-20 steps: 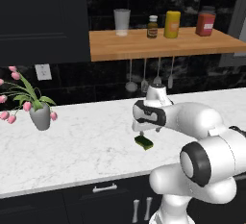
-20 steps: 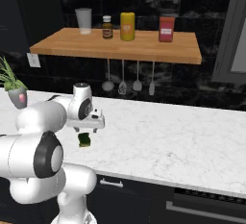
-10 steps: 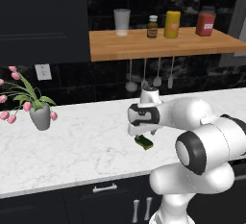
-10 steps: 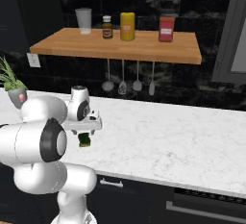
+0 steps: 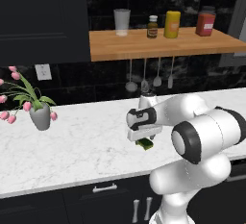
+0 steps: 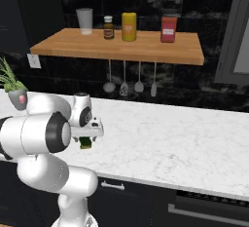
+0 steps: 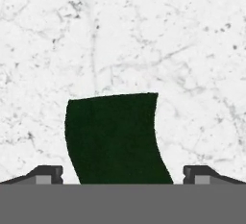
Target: Pick up the sponge from the counter and clean the cutting board by briefly scrubbing or pressing down on the cutting board. Once finished, release the sponge.
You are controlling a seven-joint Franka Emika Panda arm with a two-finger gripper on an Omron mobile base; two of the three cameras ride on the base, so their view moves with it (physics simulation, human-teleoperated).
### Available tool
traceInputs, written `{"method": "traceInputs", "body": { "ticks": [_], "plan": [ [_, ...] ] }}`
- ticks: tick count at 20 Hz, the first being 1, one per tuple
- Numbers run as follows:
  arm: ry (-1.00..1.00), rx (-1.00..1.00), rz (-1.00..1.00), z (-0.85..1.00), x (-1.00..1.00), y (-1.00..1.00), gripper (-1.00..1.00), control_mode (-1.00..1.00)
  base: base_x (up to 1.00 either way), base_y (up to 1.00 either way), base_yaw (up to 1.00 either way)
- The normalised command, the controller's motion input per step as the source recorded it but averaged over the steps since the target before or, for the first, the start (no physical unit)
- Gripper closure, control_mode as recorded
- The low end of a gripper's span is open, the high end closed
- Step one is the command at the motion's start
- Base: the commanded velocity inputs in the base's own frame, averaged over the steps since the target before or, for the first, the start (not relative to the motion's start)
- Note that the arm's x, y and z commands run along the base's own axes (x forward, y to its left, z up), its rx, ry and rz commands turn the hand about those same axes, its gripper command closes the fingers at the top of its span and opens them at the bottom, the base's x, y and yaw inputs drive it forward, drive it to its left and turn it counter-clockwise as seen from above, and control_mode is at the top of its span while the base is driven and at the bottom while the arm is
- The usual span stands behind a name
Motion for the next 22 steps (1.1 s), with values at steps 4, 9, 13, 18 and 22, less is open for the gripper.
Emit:
{"method": "traceInputs", "body": {
  "ticks": [4,9,13,18,22],
  "plan": [
    [0.03,0.00,0.05,-0.30,0.00,0.00,-1.00,-1.00,0.00,0.00,0.00],
    [0.01,0.00,0.05,-0.44,0.00,0.00,1.00,-1.00,0.00,0.00,0.00],
    [0.01,0.00,0.01,-0.03,0.00,0.00,1.00,-1.00,0.00,0.00,0.00],
    [0.00,0.00,0.00,0.00,-0.02,0.00,1.00,-1.00,0.00,0.00,0.00],
    [-0.06,0.00,-0.09,0.40,-0.44,-0.09,1.00,-1.00,0.00,0.00,0.00]
  ]
}}
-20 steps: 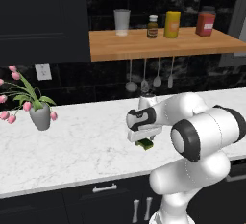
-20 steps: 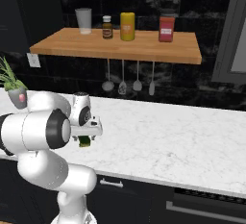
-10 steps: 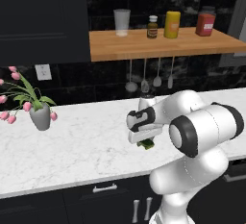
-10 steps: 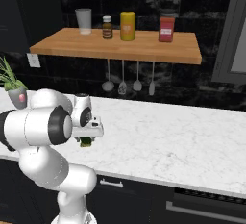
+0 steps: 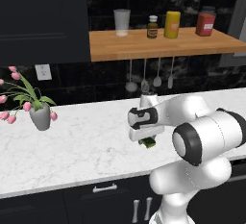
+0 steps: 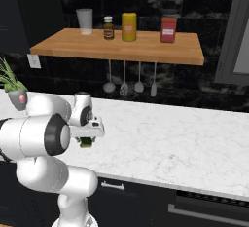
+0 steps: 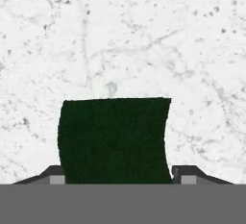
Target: Pick up the sponge from the counter and clean the cutting board by briefly scrubbing or pressing down on the cutting board. Once finished, release the sponge.
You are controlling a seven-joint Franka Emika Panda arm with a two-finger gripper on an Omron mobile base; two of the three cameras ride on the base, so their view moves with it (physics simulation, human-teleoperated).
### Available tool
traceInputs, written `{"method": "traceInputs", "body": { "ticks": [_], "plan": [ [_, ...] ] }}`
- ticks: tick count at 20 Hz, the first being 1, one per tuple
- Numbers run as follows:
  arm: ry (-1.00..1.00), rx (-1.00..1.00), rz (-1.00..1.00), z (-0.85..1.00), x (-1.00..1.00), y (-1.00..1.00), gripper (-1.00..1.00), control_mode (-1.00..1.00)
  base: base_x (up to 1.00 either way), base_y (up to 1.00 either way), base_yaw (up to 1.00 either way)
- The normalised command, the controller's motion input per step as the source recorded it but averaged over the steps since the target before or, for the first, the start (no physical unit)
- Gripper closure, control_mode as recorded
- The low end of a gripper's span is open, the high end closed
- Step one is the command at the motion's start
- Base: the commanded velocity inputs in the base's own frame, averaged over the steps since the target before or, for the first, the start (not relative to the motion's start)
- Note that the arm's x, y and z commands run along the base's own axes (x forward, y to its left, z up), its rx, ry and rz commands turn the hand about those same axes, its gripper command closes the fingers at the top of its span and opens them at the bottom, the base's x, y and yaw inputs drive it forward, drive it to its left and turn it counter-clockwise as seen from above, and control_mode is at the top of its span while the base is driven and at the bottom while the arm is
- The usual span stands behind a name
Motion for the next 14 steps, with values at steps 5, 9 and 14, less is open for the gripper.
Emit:
{"method": "traceInputs", "body": {
  "ticks": [5,9,14],
  "plan": [
    [-0.25,0.00,-0.15,0.64,-0.90,-0.41,1.00,-1.00,0.00,0.00,0.00],
    [-0.10,0.00,-0.13,0.20,-0.72,-0.99,1.00,-1.00,0.00,0.00,0.00],
    [-0.02,0.03,-0.12,0.01,-0.46,-1.00,1.00,-1.00,0.00,0.00,0.00]
  ]
}}
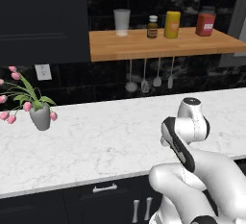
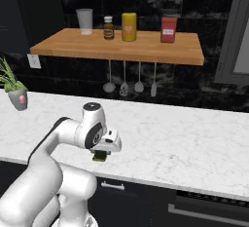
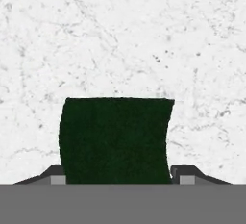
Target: Pick up the sponge from the counter and clean the cutting board by briefly scrubbing or pressing down on the cutting board. Once finished, release the sponge.
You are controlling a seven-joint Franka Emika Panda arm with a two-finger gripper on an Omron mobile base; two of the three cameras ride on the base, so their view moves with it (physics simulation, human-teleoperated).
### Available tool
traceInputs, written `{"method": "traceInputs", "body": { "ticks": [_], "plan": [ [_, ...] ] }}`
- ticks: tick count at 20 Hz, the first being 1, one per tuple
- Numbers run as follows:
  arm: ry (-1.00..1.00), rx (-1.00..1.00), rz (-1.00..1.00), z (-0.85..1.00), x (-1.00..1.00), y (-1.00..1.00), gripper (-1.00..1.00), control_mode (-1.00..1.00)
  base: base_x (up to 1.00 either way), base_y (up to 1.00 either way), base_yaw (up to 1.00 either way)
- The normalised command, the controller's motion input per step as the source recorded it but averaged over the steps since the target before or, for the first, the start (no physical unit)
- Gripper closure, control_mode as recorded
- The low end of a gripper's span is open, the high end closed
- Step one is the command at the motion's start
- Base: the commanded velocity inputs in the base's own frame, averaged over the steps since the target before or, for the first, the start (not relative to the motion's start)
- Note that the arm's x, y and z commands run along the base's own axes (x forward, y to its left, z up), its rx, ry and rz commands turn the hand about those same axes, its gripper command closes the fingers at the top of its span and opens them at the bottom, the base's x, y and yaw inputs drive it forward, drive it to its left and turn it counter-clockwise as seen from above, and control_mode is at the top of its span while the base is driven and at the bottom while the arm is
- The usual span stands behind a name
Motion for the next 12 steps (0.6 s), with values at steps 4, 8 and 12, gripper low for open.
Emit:
{"method": "traceInputs", "body": {
  "ticks": [4,8,12],
  "plan": [
    [0.01,0.06,-0.12,0.00,-0.10,-0.91,1.00,-1.00,0.00,0.00,0.00],
    [-0.13,-0.11,-0.12,0.29,0.43,0.58,1.00,-1.00,0.00,0.00,0.00],
    [-0.23,-0.18,-0.11,0.55,0.46,0.92,1.00,-1.00,0.00,0.00,0.00]
  ]
}}
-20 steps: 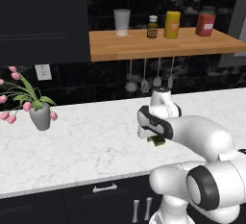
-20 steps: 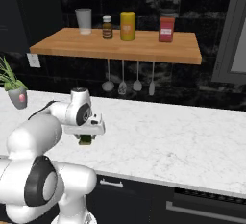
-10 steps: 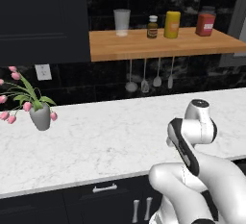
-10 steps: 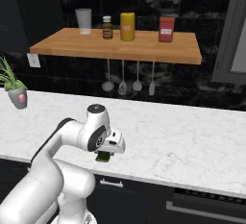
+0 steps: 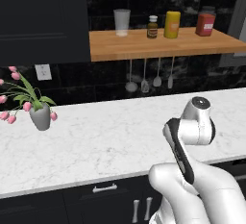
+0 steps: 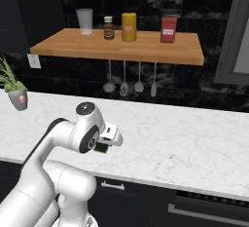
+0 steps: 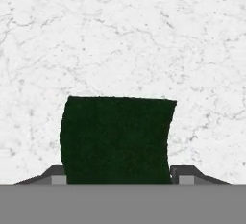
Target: Pick up the sponge from the counter and clean the cutting board by briefly scrubbing or pressing down on the cutting board. Once finished, release the sponge.
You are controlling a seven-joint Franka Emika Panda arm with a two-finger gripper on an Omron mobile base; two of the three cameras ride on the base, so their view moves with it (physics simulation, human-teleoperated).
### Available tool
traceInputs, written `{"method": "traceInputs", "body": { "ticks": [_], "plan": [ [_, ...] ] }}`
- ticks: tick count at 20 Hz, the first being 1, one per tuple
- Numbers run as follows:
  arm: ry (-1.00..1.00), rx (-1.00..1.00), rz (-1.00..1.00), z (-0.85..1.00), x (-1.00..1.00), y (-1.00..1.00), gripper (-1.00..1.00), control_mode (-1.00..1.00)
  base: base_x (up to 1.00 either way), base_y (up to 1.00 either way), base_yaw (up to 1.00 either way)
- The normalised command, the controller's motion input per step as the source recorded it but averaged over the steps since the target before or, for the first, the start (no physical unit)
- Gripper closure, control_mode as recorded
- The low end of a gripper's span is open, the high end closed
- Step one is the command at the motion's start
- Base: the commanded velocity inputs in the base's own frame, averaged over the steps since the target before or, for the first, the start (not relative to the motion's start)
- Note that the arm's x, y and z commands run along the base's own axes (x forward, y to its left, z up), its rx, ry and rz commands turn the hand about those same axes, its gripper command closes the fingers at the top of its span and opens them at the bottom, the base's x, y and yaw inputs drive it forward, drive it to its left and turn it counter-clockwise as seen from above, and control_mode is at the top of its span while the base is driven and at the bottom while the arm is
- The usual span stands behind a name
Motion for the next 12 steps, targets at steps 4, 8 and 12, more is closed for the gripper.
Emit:
{"method": "traceInputs", "body": {
  "ticks": [4,8,12],
  "plan": [
    [-0.15,-0.16,-0.15,0.38,0.60,1.00,1.00,-1.00,0.00,0.00,0.00],
    [0.06,-0.08,-0.18,0.03,0.54,0.64,1.00,-1.00,0.00,0.00,0.00],
    [0.06,-0.02,-0.07,0.00,0.19,0.16,1.00,-1.00,0.00,0.00,0.00]
  ]
}}
